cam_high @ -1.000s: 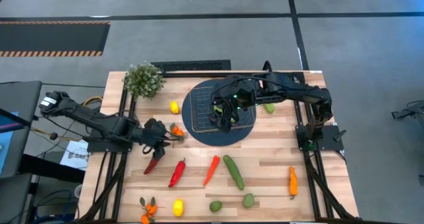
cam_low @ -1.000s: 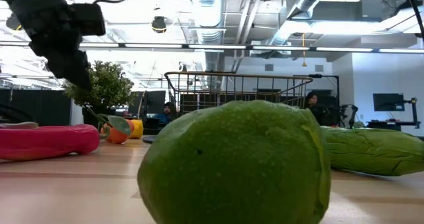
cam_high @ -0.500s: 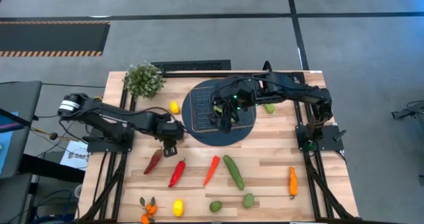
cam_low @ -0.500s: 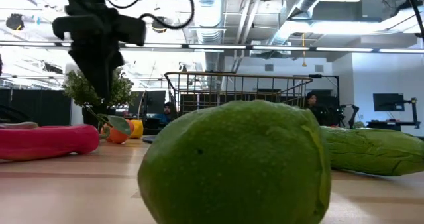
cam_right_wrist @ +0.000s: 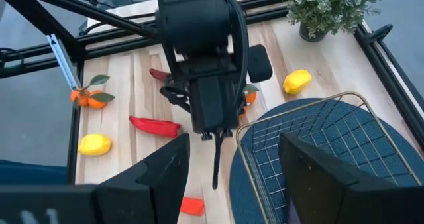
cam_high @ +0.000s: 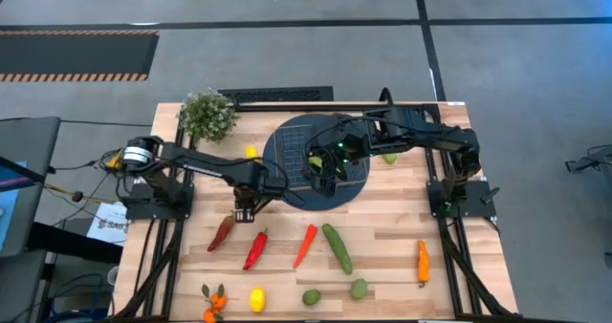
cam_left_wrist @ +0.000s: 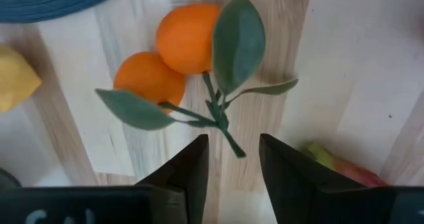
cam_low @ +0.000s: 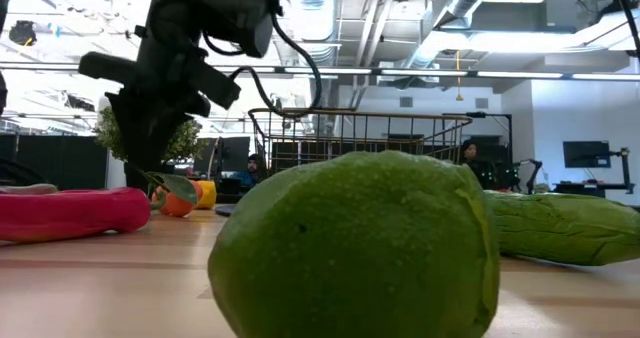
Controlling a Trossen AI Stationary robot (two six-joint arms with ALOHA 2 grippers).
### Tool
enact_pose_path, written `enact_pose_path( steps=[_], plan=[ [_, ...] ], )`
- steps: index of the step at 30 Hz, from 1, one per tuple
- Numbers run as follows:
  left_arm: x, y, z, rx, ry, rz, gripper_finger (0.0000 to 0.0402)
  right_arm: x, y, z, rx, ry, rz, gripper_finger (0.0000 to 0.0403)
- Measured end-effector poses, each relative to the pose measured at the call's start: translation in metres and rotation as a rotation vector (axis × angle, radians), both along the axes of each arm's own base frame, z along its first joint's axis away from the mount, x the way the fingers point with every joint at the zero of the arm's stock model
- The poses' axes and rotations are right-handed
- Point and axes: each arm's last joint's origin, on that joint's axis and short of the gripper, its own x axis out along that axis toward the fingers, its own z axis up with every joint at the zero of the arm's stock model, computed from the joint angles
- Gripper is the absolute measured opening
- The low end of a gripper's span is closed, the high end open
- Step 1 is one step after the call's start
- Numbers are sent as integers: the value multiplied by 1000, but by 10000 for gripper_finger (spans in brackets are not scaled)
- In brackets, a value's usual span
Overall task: Build produce basket
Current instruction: Put the top oranges into the basket
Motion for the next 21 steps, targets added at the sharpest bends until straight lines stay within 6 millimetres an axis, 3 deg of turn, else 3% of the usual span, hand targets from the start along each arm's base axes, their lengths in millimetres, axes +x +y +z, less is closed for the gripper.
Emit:
enact_pose_path(
  steps=[21],
  plan=[
    [5, 1, -7, 9, -4, -11, 121, -1, 5, -1, -1, 11, 14, 248]
  ],
)
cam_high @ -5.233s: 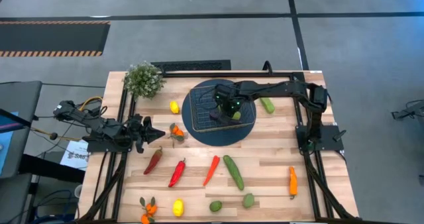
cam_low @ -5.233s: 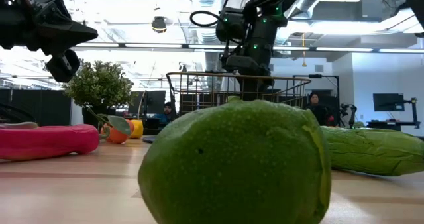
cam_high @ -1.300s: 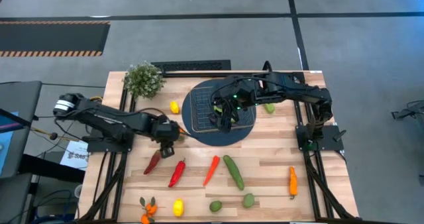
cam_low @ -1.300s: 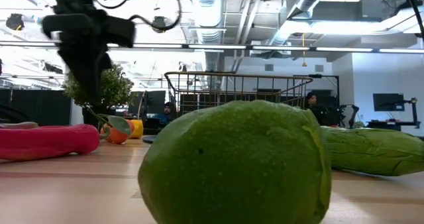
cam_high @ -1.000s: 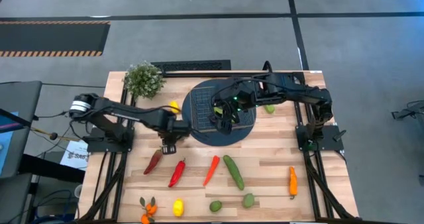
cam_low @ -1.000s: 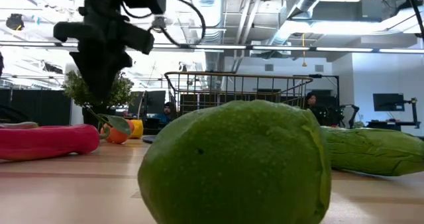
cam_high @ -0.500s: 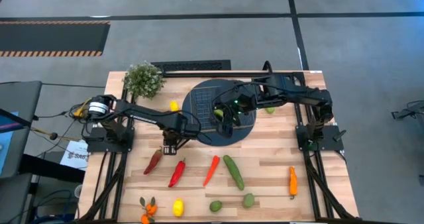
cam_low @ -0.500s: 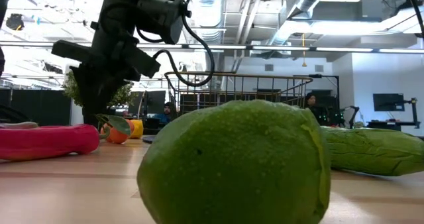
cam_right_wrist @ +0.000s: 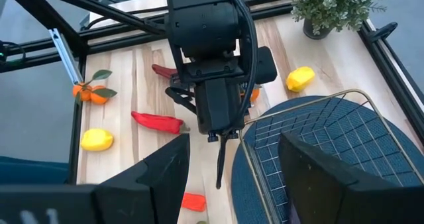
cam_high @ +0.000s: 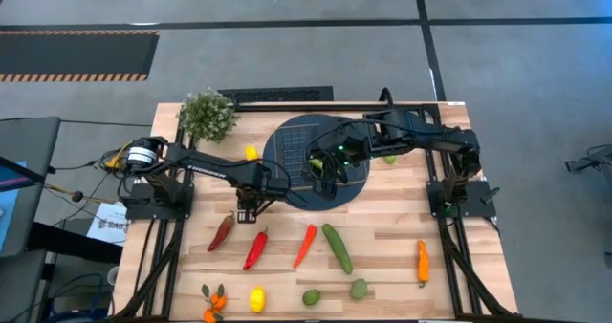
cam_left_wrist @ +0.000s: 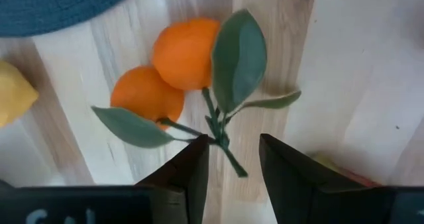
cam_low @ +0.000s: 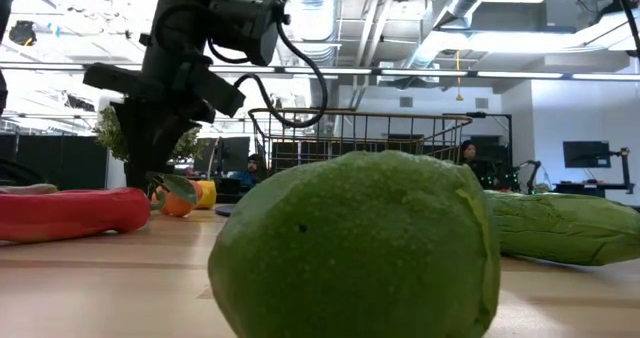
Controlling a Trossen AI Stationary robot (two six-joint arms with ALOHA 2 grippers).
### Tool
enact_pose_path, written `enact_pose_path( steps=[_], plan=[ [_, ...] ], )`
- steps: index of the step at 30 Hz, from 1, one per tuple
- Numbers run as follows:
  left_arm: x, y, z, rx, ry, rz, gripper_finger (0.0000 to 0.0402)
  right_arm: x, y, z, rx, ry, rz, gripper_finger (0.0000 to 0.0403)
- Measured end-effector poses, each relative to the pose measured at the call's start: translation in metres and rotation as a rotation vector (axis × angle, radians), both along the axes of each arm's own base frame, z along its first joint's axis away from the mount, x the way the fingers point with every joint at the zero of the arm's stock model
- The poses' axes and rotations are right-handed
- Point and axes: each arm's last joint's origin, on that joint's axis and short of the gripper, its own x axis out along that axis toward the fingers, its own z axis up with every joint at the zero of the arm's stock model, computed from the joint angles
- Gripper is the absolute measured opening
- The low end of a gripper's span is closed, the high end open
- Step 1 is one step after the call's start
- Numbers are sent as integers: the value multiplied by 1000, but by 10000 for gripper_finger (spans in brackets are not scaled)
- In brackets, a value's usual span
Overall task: Build produce basket
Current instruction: Put the top oranges into the basket
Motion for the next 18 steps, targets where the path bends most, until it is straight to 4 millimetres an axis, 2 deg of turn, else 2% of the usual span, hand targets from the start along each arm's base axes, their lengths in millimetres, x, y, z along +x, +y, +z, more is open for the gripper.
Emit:
enact_pose_path(
  steps=[18],
  plan=[
    [2, 15, 0, 10, -20, 43, 121, -1, 6, 0, 4, -1, 14, 248]
  ],
)
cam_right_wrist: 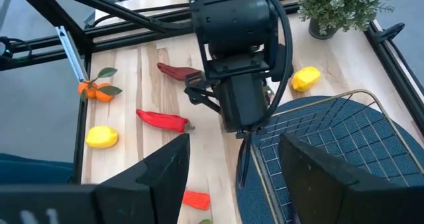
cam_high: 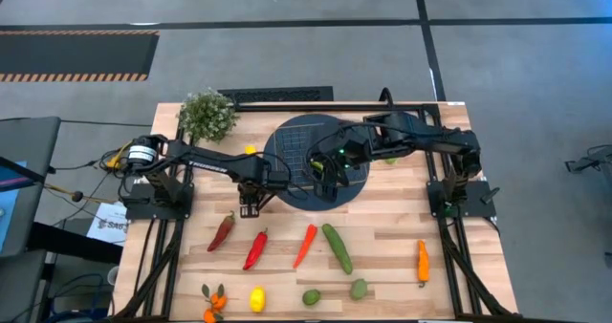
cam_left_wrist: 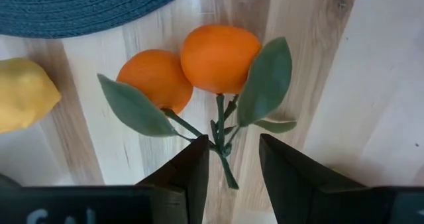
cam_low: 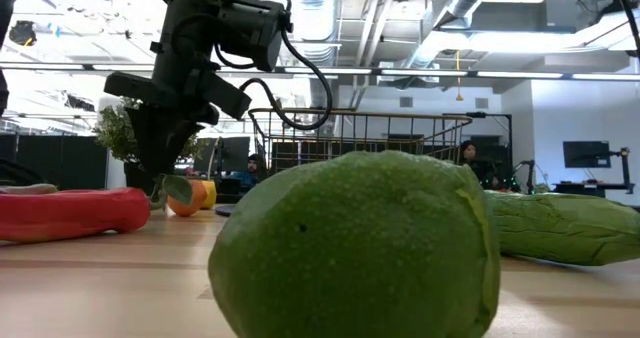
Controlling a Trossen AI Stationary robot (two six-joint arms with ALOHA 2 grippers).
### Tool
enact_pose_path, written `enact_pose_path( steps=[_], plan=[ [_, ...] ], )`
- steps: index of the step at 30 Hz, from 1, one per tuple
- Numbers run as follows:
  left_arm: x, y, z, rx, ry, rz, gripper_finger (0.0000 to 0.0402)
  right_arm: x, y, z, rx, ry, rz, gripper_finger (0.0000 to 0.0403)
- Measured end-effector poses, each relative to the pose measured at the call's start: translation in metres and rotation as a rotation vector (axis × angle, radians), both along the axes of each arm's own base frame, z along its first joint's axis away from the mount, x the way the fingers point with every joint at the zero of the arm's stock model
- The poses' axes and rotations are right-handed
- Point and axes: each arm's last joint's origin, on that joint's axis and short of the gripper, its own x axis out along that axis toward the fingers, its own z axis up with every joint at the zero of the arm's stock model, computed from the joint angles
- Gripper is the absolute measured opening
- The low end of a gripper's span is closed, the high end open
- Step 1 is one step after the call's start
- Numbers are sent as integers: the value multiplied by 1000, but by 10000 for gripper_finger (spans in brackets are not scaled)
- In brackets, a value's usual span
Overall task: Build produce basket
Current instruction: Put the top oranges into the basket
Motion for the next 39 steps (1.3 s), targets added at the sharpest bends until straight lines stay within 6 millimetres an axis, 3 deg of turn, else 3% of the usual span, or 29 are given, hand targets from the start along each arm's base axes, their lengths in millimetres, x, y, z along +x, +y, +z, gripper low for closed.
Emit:
enact_pose_path(
  steps=[21, 30, 39],
  plan=[
    [0, 3, 0, 27, 5, -31, 107, -1, 13, 0, 15, 0, 21, 248],
    [0, 3, 0, -1, 8, -59, 10, -2, 15, 0, 17, -1, 25, 248],
    [-2, 3, 0, -3, 22, -4, 0, -2, 15, 0, 16, -2, 26, 248]
  ],
)
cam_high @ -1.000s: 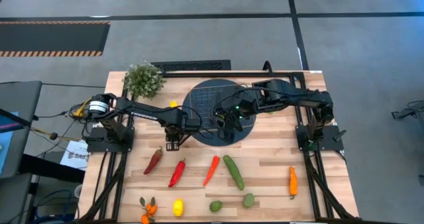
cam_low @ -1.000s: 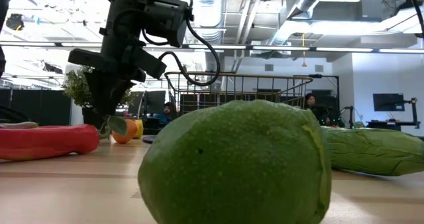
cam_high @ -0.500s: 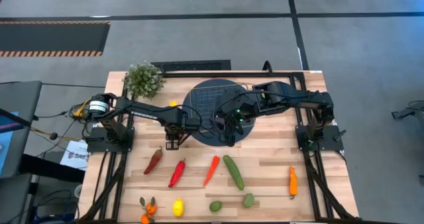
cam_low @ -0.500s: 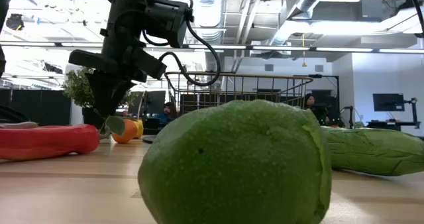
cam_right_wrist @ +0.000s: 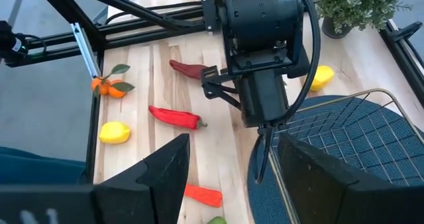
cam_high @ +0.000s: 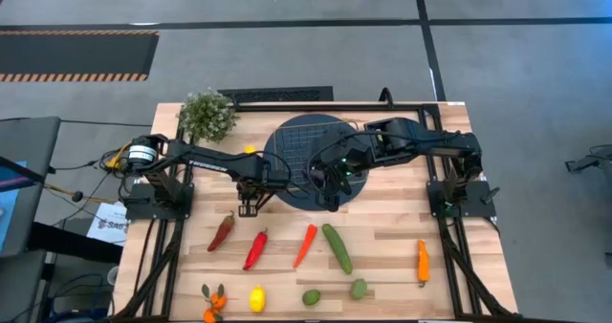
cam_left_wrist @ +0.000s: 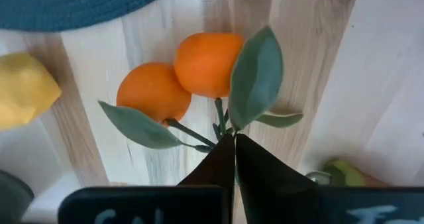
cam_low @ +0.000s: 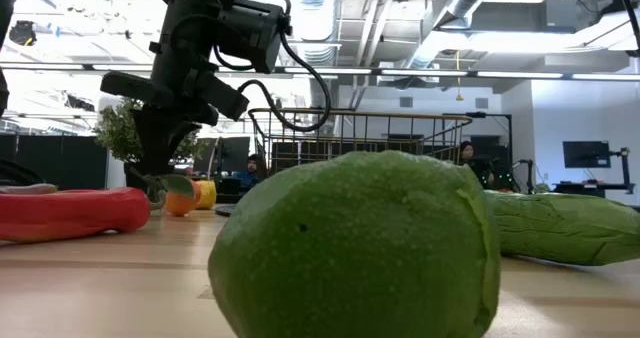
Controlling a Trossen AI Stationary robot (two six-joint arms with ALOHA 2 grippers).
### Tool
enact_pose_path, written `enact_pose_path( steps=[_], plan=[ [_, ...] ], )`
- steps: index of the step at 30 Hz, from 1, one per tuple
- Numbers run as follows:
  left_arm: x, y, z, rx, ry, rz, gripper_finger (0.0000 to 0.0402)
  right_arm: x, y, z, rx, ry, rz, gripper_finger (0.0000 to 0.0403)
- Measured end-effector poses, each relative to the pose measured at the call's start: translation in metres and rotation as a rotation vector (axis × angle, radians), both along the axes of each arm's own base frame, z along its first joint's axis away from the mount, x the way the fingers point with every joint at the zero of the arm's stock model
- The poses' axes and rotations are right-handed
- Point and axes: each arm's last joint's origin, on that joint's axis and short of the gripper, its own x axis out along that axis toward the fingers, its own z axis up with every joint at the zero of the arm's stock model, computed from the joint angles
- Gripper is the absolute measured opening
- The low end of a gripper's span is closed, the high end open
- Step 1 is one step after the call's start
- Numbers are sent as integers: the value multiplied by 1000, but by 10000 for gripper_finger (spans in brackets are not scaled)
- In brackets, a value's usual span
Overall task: Build produce basket
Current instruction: Put the top oranges into the basket
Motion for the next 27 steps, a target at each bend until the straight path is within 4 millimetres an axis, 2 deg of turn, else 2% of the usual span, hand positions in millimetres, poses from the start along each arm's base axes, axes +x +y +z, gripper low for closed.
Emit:
enact_pose_path(
  steps=[6, 10, 20, 27],
  plan=[
    [-2, -1, 0, -26, 23, -13, 15, 0, 0, 0, 0, 0, 0, 248],
    [-3, -1, 0, -35, 31, -47, 54, 0, 2, 0, -7, 1, 10, 248],
    [-3, 4, 1, 115, 38, -40, 168, -2, 13, 0, -9, 1, 42, 248],
    [-10, 5, -9, 64, 64, -37, 201, -2, 14, 0, -5, 1, 38, 248]
  ],
)
